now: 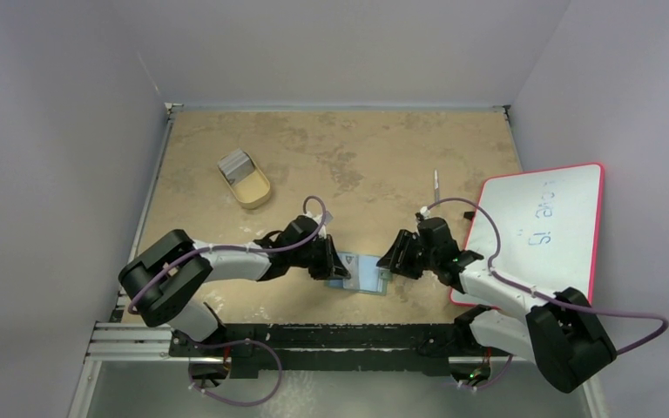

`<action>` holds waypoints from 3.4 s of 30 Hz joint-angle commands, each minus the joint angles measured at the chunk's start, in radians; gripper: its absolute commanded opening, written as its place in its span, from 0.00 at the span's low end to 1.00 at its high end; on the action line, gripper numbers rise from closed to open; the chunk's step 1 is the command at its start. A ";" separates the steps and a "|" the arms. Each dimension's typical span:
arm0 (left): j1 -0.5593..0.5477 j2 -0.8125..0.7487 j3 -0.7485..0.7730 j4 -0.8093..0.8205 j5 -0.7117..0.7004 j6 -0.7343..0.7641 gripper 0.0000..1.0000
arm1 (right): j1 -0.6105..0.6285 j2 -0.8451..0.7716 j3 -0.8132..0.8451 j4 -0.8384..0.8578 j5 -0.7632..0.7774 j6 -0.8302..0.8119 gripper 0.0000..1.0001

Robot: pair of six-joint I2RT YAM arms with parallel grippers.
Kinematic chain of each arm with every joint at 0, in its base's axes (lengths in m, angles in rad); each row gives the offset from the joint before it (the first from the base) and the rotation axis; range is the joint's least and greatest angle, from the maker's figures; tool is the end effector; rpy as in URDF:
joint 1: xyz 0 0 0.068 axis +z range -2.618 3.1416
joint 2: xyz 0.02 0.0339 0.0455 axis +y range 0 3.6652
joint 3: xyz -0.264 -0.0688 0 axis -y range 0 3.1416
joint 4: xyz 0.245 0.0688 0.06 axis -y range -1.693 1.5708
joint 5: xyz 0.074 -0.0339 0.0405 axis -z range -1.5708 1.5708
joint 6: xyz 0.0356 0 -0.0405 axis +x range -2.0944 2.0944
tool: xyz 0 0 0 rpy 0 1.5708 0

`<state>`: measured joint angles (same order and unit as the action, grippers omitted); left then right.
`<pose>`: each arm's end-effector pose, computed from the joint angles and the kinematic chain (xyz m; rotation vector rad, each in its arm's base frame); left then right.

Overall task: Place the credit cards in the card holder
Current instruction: Insert the credit card into the card holder.

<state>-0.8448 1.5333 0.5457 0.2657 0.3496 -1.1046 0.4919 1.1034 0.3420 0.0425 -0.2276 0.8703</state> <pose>0.1739 -0.2143 0.1349 -0.1340 2.6632 -1.2576 0.1739 0.1023 0.1520 0.3372 2.4386 0.9207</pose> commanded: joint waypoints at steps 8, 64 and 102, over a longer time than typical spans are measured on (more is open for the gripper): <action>-0.002 -0.021 0.241 -0.309 -0.005 0.262 0.00 | 0.004 -0.023 -0.012 0.006 0.003 -0.026 0.52; -0.002 0.020 0.135 -0.148 -0.026 0.122 0.00 | 0.120 0.203 0.209 -0.189 0.233 -0.090 0.45; 0.049 -0.011 -0.003 0.049 0.024 -0.010 0.00 | 0.155 0.232 0.202 -0.220 0.340 -0.075 0.17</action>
<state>-0.7994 1.5047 0.5354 0.2764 0.3573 -1.1404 0.6434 1.3441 0.5777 -0.1196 0.0872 0.8032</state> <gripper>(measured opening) 0.009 0.171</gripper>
